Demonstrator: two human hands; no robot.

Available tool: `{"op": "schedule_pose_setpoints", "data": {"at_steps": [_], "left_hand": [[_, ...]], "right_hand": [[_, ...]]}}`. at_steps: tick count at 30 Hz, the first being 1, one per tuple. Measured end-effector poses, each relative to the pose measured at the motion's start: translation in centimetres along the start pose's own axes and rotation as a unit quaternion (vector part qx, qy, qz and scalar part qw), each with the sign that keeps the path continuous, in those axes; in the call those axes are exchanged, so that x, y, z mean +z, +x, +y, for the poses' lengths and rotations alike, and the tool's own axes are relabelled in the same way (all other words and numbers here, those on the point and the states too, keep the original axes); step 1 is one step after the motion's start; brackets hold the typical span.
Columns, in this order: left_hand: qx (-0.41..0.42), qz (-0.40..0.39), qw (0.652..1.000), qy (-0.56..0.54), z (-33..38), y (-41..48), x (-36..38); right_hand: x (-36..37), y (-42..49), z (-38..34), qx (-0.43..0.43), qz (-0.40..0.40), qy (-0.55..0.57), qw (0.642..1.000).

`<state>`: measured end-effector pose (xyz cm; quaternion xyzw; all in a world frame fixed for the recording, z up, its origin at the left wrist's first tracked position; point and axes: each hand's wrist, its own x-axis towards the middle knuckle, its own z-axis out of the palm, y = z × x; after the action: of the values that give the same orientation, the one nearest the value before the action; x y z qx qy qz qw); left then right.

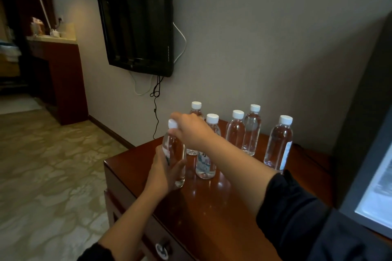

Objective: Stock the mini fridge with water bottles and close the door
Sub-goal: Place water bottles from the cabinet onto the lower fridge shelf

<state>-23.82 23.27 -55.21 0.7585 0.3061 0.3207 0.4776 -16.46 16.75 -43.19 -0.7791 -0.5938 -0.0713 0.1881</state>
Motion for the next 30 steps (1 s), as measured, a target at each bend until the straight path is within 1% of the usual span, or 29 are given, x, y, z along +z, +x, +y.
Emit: {"op": "schedule_pose_setpoints", "data": {"at_steps": [5, 8, 12, 14, 16, 19, 22, 26, 30], "left_hand": [[0.030, -0.018, 0.999, -0.034, 0.4, -3.2, 0.2], [0.038, -0.052, 0.997, -0.052, 1.1, -5.8, 0.3], [0.074, -0.085, 0.993, -0.038, 1.8, -9.2, 1.0], [0.092, -0.102, 0.989, -0.053, 2.5, -11.0, 1.8], [0.101, -0.134, 0.983, -0.068, 3.3, -12.7, 2.6], [0.126, -0.178, 0.972, -0.088, 4.7, -14.9, 4.1], [0.132, -0.224, 0.961, -0.090, 6.0, -16.4, 6.3], [0.156, -0.272, 0.945, -0.094, 8.2, -18.2, 9.9], [0.172, -0.318, 0.927, -0.102, 10.4, -19.8, 13.0]], "right_hand": [[-1.0, -3.4, -0.5, 0.004, 0.007, 0.021, 1.000], [-1.8, -6.1, -0.7, 0.004, 0.017, 0.022, 1.000], [-2.9, -10.5, -0.5, 0.007, 0.036, 0.032, 0.999], [-3.6, -12.9, 0.0, 0.017, 0.037, 0.067, 0.997], [-4.6, -15.3, 1.0, 0.032, 0.015, 0.124, 0.992], [-6.0, -18.8, 2.8, 0.050, -0.050, 0.171, 0.983], [-7.0, -22.3, 4.8, 0.069, -0.071, 0.219, 0.971], [-7.9, -26.7, 6.8, 0.091, -0.054, 0.285, 0.953], [-9.8, -30.1, 8.4, 0.107, -0.002, 0.257, 0.960]]}}
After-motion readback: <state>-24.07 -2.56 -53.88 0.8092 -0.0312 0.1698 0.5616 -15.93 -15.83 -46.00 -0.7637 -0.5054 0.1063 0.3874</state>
